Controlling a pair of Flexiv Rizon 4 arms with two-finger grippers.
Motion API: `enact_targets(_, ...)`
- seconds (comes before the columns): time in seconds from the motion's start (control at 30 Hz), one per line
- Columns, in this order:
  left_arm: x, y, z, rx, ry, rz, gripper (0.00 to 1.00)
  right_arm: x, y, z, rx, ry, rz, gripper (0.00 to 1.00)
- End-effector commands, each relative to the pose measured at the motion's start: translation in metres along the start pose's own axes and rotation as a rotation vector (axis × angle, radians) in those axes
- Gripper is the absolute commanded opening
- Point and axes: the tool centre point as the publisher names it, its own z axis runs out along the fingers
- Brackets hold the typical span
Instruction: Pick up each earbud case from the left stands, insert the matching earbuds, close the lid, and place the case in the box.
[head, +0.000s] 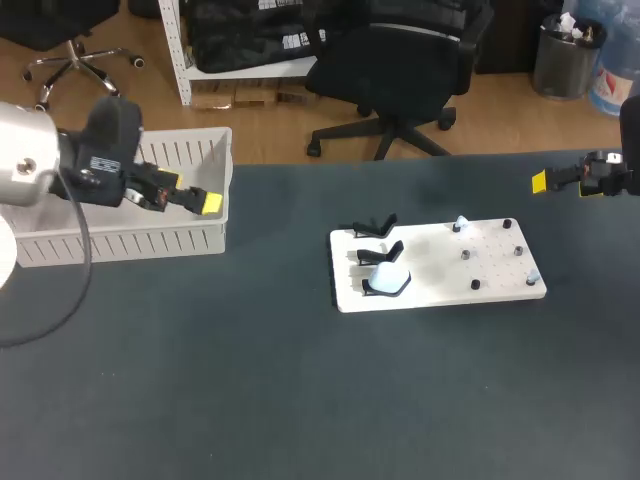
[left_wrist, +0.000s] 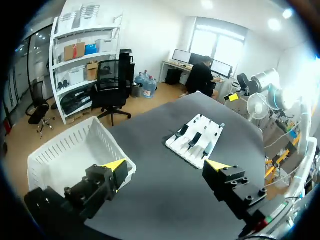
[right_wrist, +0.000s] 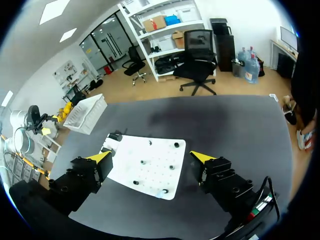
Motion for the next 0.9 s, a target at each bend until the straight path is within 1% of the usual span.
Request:
enact_targets(0.03,-0.001,-0.007,0.011,0.122,-0.067,0.262,1.00,0.000,-0.001,0.000,-0.001,0.001,-0.001,1.00)
enact_targets(0.07,-0.002,-0.011,0.015,0.143,-0.070,0.298,1.00,0.000,-0.001,0.000,-0.001,0.001,-0.001,1.00)
enact_targets(0.27,-0.008,-0.029,0.036,0.250,-0.102,0.440,1.00,0.000,-0.001,0.000,-0.001,0.001,-0.001,1.00)
enact_targets(0.3,-0.009,-0.033,0.040,0.282,-0.109,0.464,1.00,0.000,-0.001,0.000,-0.001,0.001,-0.001,1.00)
enact_targets(0.4,-0.010,-0.043,0.049,0.351,-0.131,0.515,1.00,0.000,-0.001,0.000,-0.001,0.001,-0.001,1.00)
enact_targets(0.5,-0.009,-0.054,0.057,0.403,-0.156,0.567,1.00,0.000,-0.001,0.000,-0.001,0.001,-0.001,1.00)
enact_targets(0.63,-0.005,-0.066,0.070,0.465,-0.172,0.615,1.00,0.000,-0.001,0.000,-0.001,0.001,-0.001,1.00)
enact_targets(0.7,-0.004,-0.071,0.076,0.500,-0.171,0.622,1.00,0.000,-0.001,0.000,-0.001,0.001,-0.001,1.00)
enact_targets(0.9,0.006,-0.083,0.093,0.542,-0.163,0.634,1.00,0.000,-0.001,0.000,-0.001,0.001,-0.001,1.00)
